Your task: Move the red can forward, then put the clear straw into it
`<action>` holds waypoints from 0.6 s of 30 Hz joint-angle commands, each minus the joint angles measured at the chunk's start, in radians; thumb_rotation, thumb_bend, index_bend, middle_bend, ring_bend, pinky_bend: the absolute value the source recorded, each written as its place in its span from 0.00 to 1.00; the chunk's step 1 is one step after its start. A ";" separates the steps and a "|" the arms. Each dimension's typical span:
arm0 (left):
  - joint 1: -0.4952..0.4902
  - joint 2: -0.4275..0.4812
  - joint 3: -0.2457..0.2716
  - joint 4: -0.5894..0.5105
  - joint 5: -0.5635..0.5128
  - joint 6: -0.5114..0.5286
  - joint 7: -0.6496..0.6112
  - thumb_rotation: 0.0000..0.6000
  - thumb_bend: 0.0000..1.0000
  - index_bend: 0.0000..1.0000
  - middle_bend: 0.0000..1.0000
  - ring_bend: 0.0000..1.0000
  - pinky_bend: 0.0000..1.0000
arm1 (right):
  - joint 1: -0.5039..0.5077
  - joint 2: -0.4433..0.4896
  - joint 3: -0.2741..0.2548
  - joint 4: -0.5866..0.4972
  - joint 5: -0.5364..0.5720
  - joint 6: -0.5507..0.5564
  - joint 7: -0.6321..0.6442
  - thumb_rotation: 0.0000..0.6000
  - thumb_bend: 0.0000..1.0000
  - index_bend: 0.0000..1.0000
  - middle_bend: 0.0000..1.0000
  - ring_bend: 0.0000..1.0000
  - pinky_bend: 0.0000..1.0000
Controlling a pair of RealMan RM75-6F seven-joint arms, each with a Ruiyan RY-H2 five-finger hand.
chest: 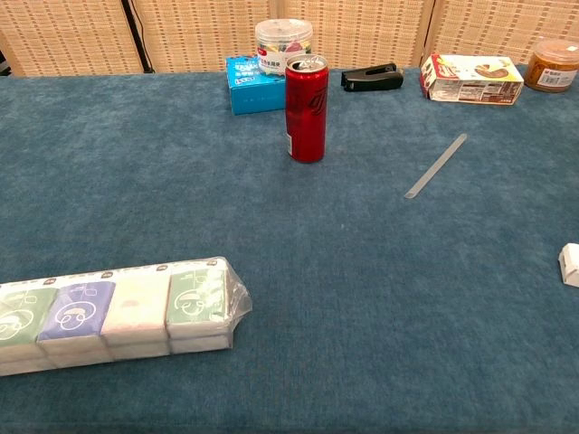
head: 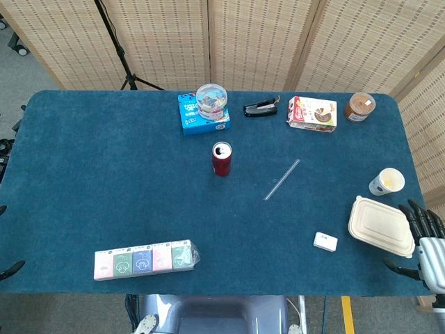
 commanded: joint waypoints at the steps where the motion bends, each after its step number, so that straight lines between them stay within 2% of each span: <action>1: -0.001 0.000 0.001 0.000 0.001 -0.001 0.001 1.00 0.00 0.00 0.00 0.00 0.00 | 0.000 0.000 0.000 -0.001 0.000 -0.001 -0.001 1.00 0.00 0.00 0.00 0.00 0.00; 18: -0.037 0.003 -0.010 0.000 -0.006 -0.050 -0.011 1.00 0.00 0.00 0.00 0.00 0.00 | -0.002 0.008 0.000 -0.002 -0.001 -0.002 0.020 1.00 0.00 0.00 0.00 0.00 0.00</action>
